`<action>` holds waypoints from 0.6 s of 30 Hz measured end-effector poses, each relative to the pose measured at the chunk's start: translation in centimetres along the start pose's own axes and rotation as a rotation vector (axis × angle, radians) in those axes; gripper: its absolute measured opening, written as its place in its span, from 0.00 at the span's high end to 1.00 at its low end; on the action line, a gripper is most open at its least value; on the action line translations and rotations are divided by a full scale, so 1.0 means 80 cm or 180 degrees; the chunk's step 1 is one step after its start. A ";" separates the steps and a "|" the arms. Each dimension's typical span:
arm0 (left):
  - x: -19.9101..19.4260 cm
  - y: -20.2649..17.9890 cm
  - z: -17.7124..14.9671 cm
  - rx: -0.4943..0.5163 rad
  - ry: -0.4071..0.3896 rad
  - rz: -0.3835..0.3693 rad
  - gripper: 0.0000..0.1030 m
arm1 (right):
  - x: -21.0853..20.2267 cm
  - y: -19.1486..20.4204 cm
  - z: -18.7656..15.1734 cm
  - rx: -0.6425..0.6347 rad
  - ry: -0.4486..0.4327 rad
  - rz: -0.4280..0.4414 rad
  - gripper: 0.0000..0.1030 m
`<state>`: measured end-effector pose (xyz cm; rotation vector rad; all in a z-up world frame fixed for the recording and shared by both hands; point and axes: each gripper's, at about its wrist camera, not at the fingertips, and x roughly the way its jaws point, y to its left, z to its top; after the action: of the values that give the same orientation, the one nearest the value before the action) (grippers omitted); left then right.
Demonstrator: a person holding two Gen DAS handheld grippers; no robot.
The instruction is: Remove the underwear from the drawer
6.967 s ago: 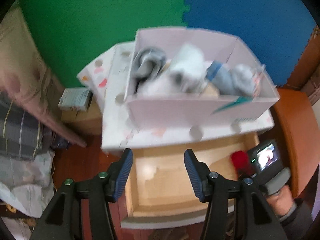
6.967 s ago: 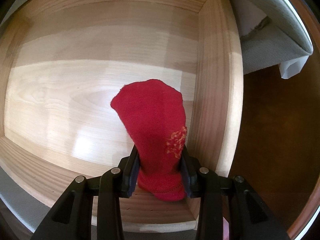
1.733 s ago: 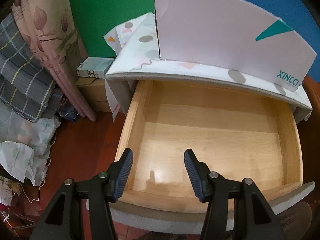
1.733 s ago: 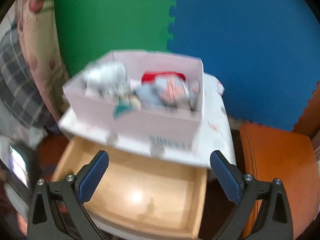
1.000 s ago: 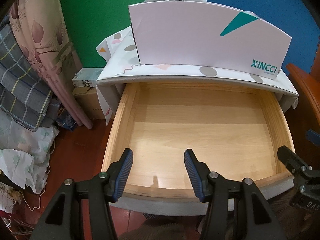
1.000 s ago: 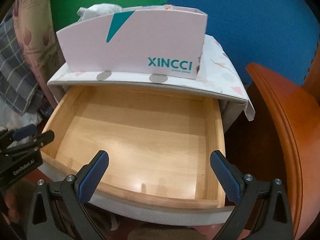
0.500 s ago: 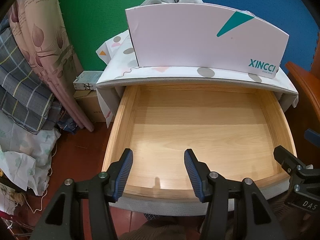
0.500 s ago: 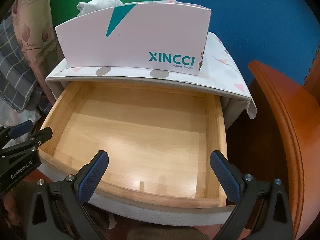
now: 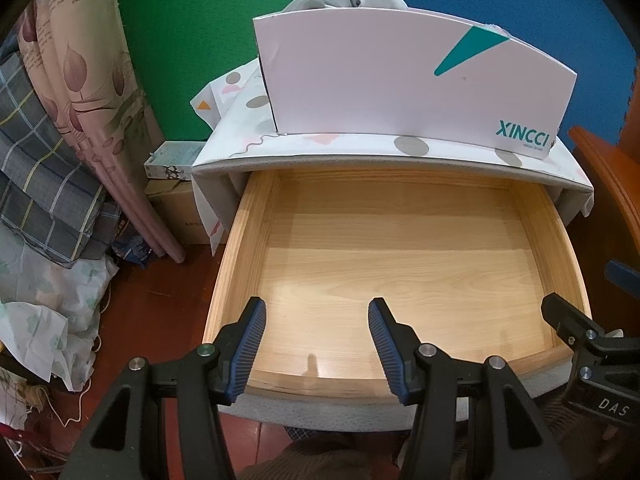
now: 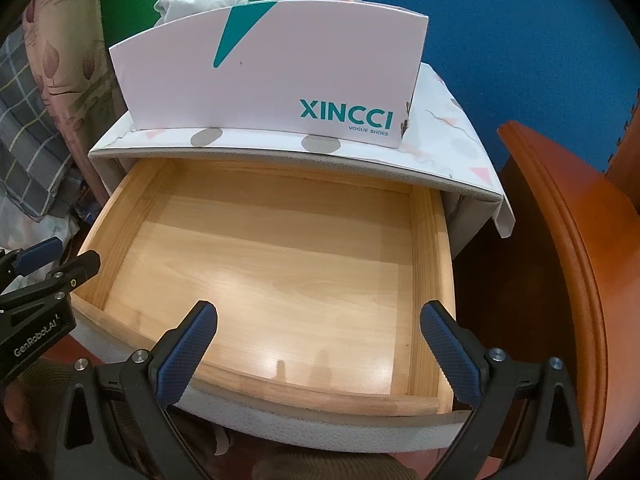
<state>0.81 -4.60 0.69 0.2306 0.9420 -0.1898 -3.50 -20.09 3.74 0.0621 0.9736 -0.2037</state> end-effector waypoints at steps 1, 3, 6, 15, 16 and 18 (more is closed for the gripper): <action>0.000 0.000 0.000 -0.0005 0.0000 -0.0008 0.47 | 0.000 0.001 0.000 -0.0007 0.0002 -0.0005 0.02; 0.000 0.002 0.000 -0.0022 0.0003 -0.0023 0.47 | 0.001 0.001 0.000 -0.0016 0.0007 -0.0009 0.02; 0.000 0.003 0.000 -0.0022 0.0005 -0.0017 0.47 | 0.002 0.002 0.000 -0.0028 0.0013 -0.0018 0.02; 0.000 0.002 0.001 -0.0020 0.0005 -0.0007 0.47 | 0.004 0.003 -0.001 -0.0044 0.0026 -0.0031 0.02; 0.000 0.003 0.001 -0.0022 0.0006 -0.0007 0.47 | 0.004 0.003 -0.001 -0.0044 0.0026 -0.0029 0.02; 0.000 0.003 0.001 -0.0020 0.0006 -0.0012 0.47 | 0.004 0.003 -0.001 -0.0044 0.0028 -0.0031 0.02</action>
<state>0.90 -4.40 0.74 0.2233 0.9448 -0.1901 -3.36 -19.87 3.44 0.0458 0.9840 -0.2057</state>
